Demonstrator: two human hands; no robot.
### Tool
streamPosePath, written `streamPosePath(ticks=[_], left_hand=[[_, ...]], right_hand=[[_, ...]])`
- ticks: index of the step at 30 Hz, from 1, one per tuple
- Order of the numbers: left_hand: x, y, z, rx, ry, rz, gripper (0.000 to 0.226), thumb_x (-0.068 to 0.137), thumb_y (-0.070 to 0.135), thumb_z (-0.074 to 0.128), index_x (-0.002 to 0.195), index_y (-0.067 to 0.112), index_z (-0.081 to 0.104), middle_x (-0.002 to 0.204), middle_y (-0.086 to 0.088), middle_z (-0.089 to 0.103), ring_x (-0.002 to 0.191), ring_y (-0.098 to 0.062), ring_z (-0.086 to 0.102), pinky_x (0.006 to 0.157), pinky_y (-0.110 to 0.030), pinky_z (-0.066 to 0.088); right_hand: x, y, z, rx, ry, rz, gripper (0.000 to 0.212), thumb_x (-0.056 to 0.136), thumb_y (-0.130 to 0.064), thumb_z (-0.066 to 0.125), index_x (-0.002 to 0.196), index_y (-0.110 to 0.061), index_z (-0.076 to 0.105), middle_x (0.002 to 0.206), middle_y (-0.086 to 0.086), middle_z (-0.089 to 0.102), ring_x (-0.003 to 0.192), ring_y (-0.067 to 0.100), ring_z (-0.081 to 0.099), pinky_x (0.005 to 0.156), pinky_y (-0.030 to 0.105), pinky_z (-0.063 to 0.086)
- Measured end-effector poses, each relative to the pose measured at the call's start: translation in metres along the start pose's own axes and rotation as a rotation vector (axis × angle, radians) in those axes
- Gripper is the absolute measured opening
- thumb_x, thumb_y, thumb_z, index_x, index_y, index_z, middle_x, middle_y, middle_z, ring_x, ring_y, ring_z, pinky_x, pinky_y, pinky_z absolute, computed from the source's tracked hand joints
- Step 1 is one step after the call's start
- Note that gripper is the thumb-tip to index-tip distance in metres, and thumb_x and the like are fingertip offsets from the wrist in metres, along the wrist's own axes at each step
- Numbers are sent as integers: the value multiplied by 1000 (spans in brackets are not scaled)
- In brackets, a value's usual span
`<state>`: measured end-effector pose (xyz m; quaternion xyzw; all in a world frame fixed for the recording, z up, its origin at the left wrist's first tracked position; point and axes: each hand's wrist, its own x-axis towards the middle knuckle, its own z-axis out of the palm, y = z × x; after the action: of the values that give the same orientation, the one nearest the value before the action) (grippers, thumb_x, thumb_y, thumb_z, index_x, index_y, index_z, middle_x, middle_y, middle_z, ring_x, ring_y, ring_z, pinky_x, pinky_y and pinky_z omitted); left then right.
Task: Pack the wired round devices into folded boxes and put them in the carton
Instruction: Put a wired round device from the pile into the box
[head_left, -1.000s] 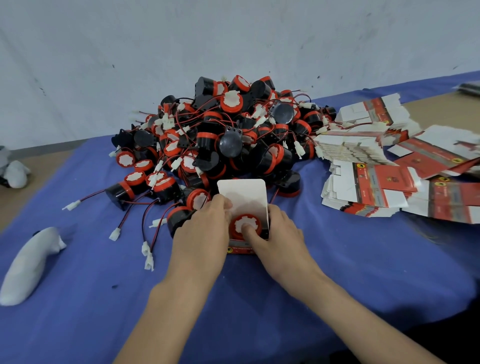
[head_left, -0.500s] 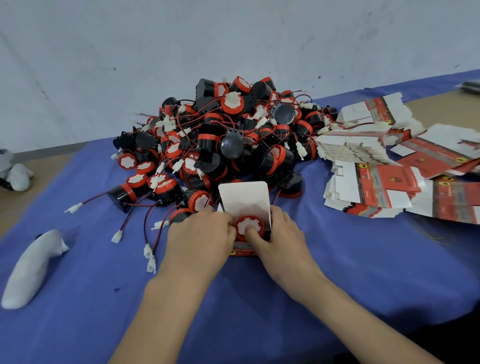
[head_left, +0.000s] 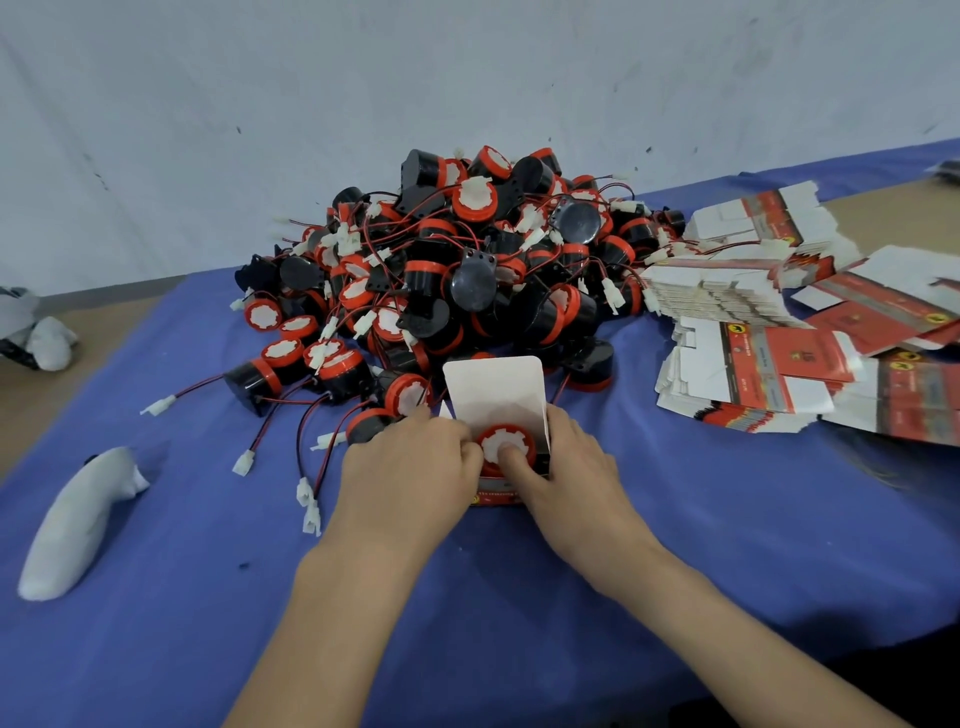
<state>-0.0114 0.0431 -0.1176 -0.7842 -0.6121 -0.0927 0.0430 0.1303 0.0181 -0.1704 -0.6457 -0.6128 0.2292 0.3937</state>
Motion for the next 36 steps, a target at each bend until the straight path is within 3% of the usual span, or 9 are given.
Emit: streamPosePath(ticks=[4,8,13,16,20,24,27,31,36], left_hand=[[0,0,1,36,-62,-17,29,98,33,35,98,32,64,149,-2,33,108,-20,54,61,-30,37],[2,7,4,161,-19,12,31,101,28,38,120,32,63,134,-7,36,116,-25,45,69,-33,37],[9,5,6,100,-74,8,30,100,27,39,113,29,66,129,-6,40,116,-25,47,69,-37,37],[9,-4,10,-146,-9,88,29,101,31,37,111,31,64,110,4,42,107,-17,51,70,-37,47],[-3,-16,18,-826,74,58,25,105,36,34,125,43,47,78,14,64,68,-3,59,60,-27,48],[-3,-24,22,-1028,101,-19,29,109,21,34,104,42,54,97,25,66,95,8,60,79,-11,46],[-3,-24,24,-1107,5,-37,28,107,20,42,106,46,51,97,33,64,95,18,58,77,-5,46],[0,-21,25,-1166,-101,-49,17,105,26,48,111,36,61,101,22,71,96,11,63,76,-5,47],[4,-17,27,-1207,-197,-29,26,101,16,57,126,23,62,116,9,72,105,-4,67,83,-17,55]], right_hand=[[0,3,-4,36,-30,-53,17,99,-43,47,116,-39,48,105,-17,62,98,15,57,93,44,46],[1,5,-7,36,-68,-98,22,102,-42,47,123,-39,47,101,-16,64,95,16,59,90,45,49],[3,6,-8,33,-78,-107,29,99,-46,45,126,-35,46,105,-15,65,97,16,59,90,45,49],[5,9,-10,91,-87,-105,34,96,-52,45,126,-36,47,108,-17,67,100,9,62,88,41,53],[6,15,-16,216,-171,-115,48,92,-71,41,134,-48,43,117,-35,64,108,-14,58,85,11,48],[4,19,-22,527,-282,-2,51,98,-70,32,144,-53,43,132,-46,51,124,-26,42,102,2,35],[9,16,-25,584,-288,64,31,110,-42,28,129,-53,50,111,-53,56,107,-34,46,84,-8,35],[14,19,-29,582,-283,58,26,110,-32,37,117,-51,54,105,-43,66,101,-23,58,77,-2,43],[16,24,-26,511,-291,8,22,108,-33,46,125,-37,58,111,-15,73,106,1,67,87,16,52]])
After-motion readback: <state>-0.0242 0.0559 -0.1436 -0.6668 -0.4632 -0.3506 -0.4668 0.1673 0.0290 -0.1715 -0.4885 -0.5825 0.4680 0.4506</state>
